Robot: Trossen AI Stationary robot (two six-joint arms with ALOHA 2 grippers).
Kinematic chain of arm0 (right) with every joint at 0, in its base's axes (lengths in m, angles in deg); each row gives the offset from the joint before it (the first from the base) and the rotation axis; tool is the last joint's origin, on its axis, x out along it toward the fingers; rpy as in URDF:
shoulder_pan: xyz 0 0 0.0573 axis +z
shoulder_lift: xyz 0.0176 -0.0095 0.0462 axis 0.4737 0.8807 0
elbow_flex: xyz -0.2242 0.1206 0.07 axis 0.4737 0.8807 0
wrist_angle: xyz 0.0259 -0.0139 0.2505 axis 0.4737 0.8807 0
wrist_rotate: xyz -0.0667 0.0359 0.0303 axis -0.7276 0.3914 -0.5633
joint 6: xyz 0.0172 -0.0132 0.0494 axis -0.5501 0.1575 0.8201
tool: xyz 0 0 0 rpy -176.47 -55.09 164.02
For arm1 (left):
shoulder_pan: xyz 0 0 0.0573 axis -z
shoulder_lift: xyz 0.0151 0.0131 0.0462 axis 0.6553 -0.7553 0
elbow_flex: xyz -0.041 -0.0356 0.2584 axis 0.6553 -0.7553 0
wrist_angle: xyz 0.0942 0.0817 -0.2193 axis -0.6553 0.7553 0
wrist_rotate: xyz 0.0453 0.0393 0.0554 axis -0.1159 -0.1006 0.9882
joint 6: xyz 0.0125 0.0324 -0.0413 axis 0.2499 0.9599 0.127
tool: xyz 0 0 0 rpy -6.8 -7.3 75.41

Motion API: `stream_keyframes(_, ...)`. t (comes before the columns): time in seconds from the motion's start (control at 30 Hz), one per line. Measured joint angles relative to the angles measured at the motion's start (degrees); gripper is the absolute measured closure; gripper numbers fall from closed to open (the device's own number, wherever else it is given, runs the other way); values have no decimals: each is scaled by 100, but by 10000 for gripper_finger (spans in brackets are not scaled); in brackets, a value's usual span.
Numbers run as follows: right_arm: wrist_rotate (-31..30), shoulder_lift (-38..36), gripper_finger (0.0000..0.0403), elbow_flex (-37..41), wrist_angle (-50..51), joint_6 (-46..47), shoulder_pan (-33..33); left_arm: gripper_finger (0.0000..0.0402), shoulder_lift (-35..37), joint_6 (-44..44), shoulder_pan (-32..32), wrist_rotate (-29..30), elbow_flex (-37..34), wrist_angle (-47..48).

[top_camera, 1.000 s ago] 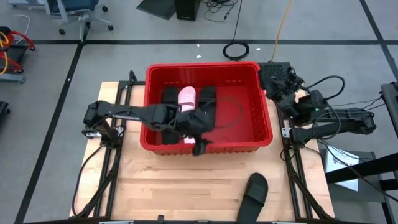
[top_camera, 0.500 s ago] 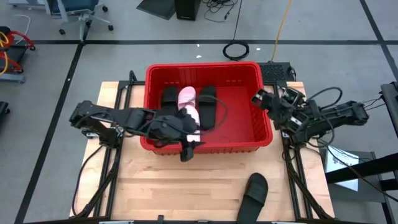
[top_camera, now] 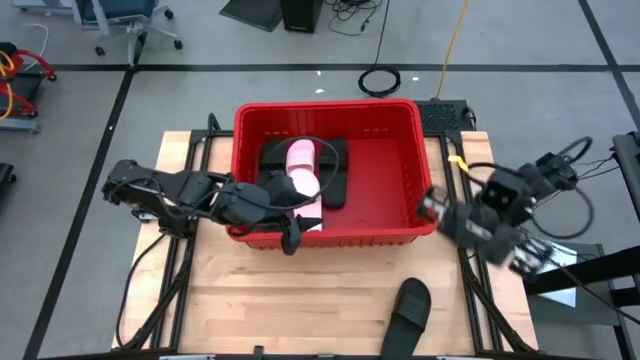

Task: Pick and place slides into bin
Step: Put the black slide into the red bin

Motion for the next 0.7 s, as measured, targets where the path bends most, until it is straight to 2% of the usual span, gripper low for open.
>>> stream_keyframes(0.13, 45, 400, 273, -1138, 2068, 87, 570, 147, 31, -212, 105, 47, 5, -3)
stream_keyframes(0.3, -127, 972, 273, -2055, 4261, 900, 1124, 147, 115, -169, 235, 196, 7, -5)
stream_keyframes(0.53, -114, 1772, 273, -2172, 5438, 2458, 1499, 147, 161, 56, 290, 212, 5, 34)
stream_keyframes(0.7, 595, 2410, 273, -2172, 6459, 3731, 1636, 147, 161, 231, 290, 96, 7, 82)
